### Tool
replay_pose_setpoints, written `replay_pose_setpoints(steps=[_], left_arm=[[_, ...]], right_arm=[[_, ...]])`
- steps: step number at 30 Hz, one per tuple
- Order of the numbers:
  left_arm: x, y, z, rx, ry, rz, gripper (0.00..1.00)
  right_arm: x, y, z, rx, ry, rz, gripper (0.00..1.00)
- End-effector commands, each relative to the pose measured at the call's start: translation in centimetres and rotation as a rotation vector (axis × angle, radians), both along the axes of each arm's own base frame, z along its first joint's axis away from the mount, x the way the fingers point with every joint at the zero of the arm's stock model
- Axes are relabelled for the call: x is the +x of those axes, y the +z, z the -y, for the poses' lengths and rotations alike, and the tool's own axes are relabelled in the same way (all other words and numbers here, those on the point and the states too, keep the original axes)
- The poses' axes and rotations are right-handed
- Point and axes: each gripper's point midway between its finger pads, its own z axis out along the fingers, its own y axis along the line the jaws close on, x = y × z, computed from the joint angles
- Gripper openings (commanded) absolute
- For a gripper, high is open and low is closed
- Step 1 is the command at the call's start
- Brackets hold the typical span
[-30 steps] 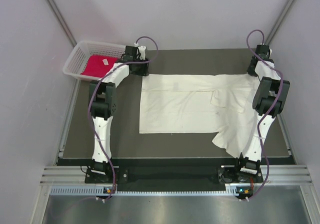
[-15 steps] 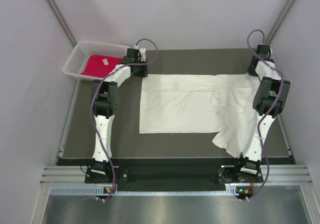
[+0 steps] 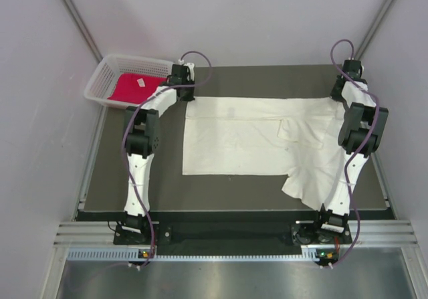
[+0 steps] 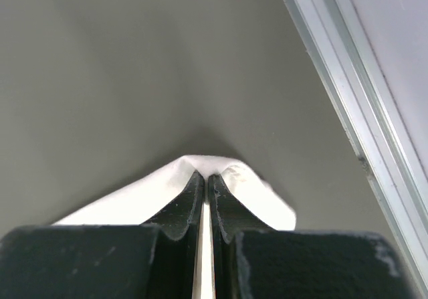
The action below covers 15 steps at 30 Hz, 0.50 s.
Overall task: Fold and stack the t-shirts
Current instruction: Fold the tshirt
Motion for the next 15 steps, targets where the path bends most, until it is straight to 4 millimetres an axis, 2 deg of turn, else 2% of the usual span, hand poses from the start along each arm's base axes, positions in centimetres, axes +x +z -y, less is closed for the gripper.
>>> replay_pose_setpoints(steps=[1, 5, 9, 10, 12, 15], left_arm=[[2.7, 3.3, -4.9, 0.111, 0.166, 0.127, 0.0], [3.8, 4.5, -6.2, 0.143, 0.203, 0.179, 0.0], [4.7, 4.7, -6.6, 0.155, 0.219, 0.193, 0.0], [5.0, 4.8, -6.7, 0.158, 0.226, 0.2, 0.0], [5.3, 4.9, -6.8, 0.163, 0.233, 0.207, 0.0], [5.6, 5.2, -6.9, 0.166, 0.241, 0.216, 0.0]], right_arm=[[2.2, 3.2, 0.3, -0.006, 0.002, 0.115, 0.0], [3.2, 3.6, -0.5, 0.02, 0.011, 0.159, 0.0], [4.4, 3.8, -1.4, 0.053, 0.023, 0.195, 0.0], [5.0, 4.4, -1.7, 0.061, 0.034, 0.216, 0.0], [5.7, 4.0, -2.3, 0.075, 0.049, 0.226, 0.0], [6.7, 5.0, -3.1, 0.082, 0.075, 0.265, 0.0]])
